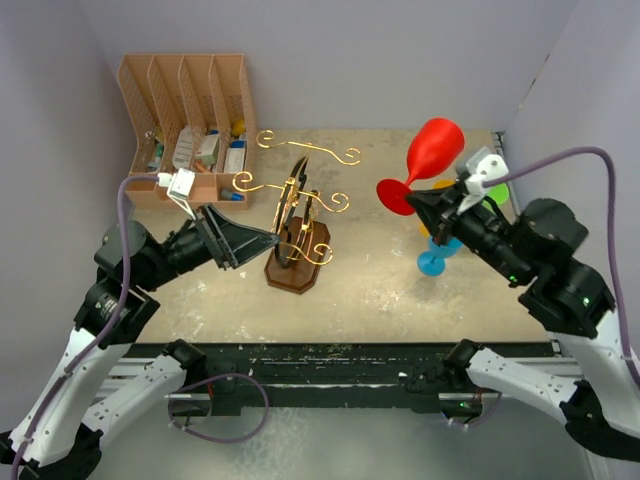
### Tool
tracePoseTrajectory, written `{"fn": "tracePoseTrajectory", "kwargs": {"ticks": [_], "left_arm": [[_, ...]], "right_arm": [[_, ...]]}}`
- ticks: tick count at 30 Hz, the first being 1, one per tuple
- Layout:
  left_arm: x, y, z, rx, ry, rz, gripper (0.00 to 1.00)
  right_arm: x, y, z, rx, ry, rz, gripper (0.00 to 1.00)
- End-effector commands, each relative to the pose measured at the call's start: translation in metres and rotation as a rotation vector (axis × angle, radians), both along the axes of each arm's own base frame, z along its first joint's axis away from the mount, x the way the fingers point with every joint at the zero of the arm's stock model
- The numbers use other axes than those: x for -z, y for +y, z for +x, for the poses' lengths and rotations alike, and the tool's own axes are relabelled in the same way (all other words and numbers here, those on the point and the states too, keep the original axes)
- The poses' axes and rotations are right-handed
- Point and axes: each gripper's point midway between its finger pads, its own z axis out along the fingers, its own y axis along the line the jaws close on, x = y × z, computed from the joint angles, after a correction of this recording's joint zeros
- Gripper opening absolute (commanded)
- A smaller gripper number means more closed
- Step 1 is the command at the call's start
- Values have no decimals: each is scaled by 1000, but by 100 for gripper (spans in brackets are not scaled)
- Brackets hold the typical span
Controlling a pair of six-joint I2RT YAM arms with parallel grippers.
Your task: Take the wine glass off the wine glass rack
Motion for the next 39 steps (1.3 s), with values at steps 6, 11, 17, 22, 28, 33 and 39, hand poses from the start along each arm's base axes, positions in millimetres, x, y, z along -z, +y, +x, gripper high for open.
{"fn": "tracePoseTrajectory", "kwargs": {"ticks": [6,11,17,22,28,33,39], "left_arm": [[-9,14,-13,-37,-34,1,58],[-13,26,-21,-78,-30,-7,58],[-10,33,-18,-125,-29,-5,58],[-3,38,-16,-164,-8,-27,58],[-8,42,-16,-183,-17,-38,58],[-6,42,-16,-183,-13,-43,58],[-10,44,-20,-184,-21,-60,57]], "right_arm": [[-44,35,39,140,-160,-130,0],[-87,41,37,152,-312,-84,0],[-75,93,17,176,-431,-299,0],[-71,120,-23,192,-581,-435,0],[-42,121,-59,279,-793,-680,0],[-26,128,-80,235,-821,-701,0],[-9,150,-103,170,-868,-720,0]]}}
